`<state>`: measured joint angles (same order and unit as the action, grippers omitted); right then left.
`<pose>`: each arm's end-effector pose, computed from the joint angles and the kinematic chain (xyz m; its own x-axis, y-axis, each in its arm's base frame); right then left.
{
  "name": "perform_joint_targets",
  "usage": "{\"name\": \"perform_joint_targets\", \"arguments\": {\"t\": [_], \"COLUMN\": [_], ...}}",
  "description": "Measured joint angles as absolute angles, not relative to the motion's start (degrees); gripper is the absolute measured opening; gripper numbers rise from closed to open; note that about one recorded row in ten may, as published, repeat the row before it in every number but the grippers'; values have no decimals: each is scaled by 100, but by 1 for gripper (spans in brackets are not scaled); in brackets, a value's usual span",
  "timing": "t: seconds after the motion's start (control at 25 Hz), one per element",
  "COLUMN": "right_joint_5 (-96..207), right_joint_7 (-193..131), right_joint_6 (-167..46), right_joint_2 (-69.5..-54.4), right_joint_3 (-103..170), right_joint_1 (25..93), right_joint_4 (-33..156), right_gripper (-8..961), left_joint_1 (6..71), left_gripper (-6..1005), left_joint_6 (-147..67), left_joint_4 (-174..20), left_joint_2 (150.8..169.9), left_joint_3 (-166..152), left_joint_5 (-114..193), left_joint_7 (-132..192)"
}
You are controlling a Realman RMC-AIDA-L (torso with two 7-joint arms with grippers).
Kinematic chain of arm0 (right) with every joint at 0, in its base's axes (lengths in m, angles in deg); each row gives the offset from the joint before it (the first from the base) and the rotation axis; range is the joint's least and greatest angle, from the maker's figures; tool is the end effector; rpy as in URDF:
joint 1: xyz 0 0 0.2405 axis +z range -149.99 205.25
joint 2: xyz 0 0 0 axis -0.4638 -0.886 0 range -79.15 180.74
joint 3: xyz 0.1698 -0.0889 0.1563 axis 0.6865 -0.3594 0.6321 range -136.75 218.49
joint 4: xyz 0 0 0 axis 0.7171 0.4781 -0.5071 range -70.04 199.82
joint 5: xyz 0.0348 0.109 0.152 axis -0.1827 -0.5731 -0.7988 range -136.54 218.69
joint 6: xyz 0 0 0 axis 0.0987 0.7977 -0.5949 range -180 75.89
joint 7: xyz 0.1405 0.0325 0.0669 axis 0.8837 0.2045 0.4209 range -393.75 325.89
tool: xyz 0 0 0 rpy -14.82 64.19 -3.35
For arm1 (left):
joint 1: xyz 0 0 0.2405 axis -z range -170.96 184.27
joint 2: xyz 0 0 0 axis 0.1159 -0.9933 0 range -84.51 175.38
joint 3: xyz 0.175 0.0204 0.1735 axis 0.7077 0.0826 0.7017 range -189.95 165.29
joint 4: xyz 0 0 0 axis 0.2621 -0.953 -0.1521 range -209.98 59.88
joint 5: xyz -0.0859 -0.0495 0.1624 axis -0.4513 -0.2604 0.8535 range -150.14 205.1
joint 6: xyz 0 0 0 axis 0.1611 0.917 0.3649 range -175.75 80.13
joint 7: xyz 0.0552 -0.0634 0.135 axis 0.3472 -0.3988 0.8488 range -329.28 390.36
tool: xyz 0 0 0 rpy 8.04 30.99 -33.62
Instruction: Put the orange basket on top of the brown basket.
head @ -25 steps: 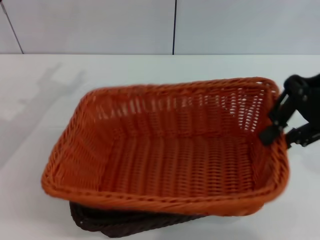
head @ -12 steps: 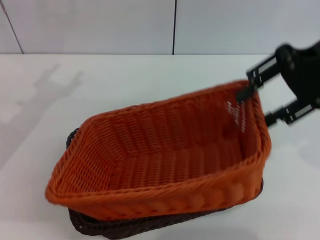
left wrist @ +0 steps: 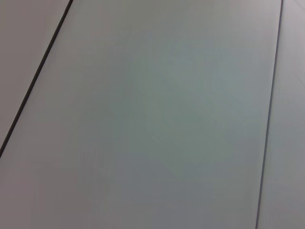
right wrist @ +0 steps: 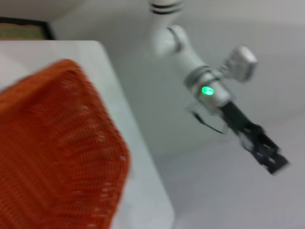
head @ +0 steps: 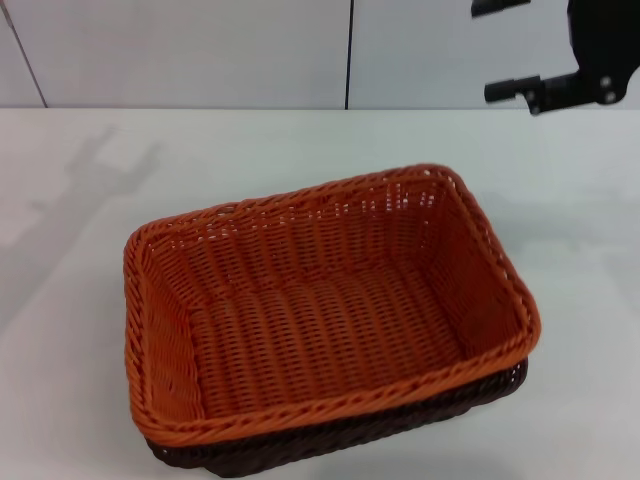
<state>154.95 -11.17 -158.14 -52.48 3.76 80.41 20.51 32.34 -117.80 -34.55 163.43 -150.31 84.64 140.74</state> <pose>0.1107 0.3878 0.1128 0.3974 0.9169 -0.0368 0.8191 -0.3725 -0.4363 -0.2323 0.3790 0.1323 0.3786 -0.1946 0.9049 0.7662 -0.4826 -0.4243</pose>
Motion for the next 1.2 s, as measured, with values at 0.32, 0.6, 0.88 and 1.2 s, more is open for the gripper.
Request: {"name": "perform_joint_targets", "arguments": {"t": [0.32, 0.6, 0.88, 1.2], "right_joint_5": [13882, 10791, 8610, 8379], "right_joint_7": [-180, 67, -32, -18], "right_joint_6": [-14986, -13306, -13166, -13407], "right_joint_2": [-5575, -6448, -6799, -6822], "right_joint_3": [1451, 1611, 1538, 1615], "right_joint_1": [7667, 6711, 5937, 5547], "right_joint_4": [2287, 3032, 4785, 5625], "right_gripper": [641, 641, 641, 641], "left_joint_1": [3148, 2891, 2548, 2512], "left_gripper": [840, 840, 840, 840], "left_joint_6": [-11868, -11895, -12063, -12381], "left_joint_4": [-3343, -3418, -3761, -3983], "left_joint_2": [16358, 16360, 16314, 16318], "left_joint_3": [-15022, -15209, -15399, -15574], "left_joint_5": [8460, 8374, 7882, 7792], "left_joint_7": [14242, 14682, 15642, 15942]}}
